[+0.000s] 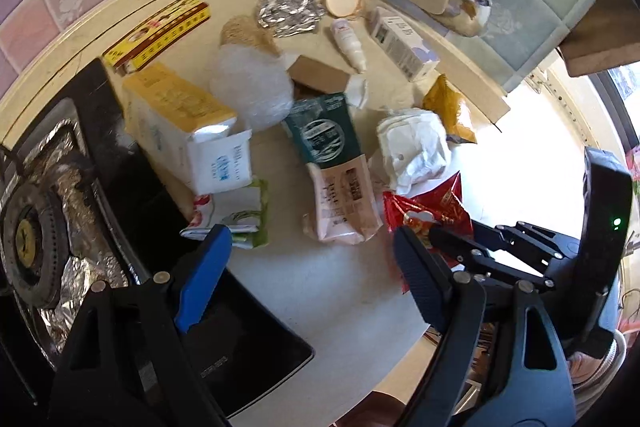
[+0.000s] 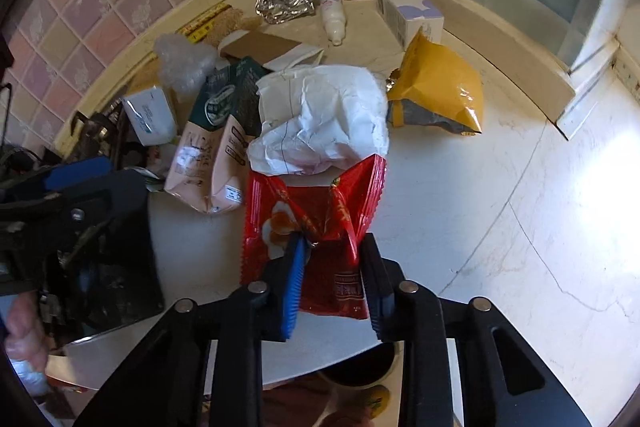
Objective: Collect trash
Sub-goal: 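Grasp the red snack bag with the right gripper while the left gripper grasps the white tissue, then carry the red bag and white tissue down over the floor trash bin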
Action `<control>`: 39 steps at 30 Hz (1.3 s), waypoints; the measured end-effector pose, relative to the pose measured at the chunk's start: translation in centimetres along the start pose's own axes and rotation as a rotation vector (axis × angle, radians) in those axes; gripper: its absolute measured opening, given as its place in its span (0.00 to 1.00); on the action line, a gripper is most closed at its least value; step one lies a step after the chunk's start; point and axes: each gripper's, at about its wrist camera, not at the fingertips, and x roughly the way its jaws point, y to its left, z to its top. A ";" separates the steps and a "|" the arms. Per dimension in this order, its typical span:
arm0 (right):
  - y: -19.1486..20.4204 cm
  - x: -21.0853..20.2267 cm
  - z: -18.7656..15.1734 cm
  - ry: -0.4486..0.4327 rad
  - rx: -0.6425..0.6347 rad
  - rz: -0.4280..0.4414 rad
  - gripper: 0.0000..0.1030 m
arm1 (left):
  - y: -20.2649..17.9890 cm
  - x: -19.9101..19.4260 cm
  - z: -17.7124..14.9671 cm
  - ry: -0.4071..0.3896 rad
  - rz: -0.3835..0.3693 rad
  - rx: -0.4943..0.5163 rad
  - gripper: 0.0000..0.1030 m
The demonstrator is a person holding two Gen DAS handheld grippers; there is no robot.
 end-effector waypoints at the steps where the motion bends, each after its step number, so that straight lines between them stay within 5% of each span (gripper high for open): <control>1: -0.3 -0.3 0.0 0.001 0.011 0.014 0.18 | -0.4 -0.1 0.1 -0.005 0.003 0.014 0.79; 8: -2.8 -3.9 -1.3 -0.002 0.064 0.065 0.14 | -5.5 0.4 2.6 -0.057 0.067 0.176 0.79; 17: -8.8 -8.0 -2.8 -0.090 0.249 0.031 0.13 | -11.2 4.9 5.2 -0.007 0.097 0.404 0.79; 30: -12.7 -8.6 -3.1 -0.118 0.439 -0.032 0.13 | -12.3 10.2 5.5 0.137 0.067 0.451 0.78; 35: -12.2 -8.7 -3.2 -0.111 0.441 -0.027 0.13 | -12.2 11.5 4.8 0.188 0.025 0.421 0.44; 39: -11.5 -9.1 -3.6 -0.115 0.437 -0.040 0.13 | -12.1 11.5 4.5 0.197 0.027 0.400 0.35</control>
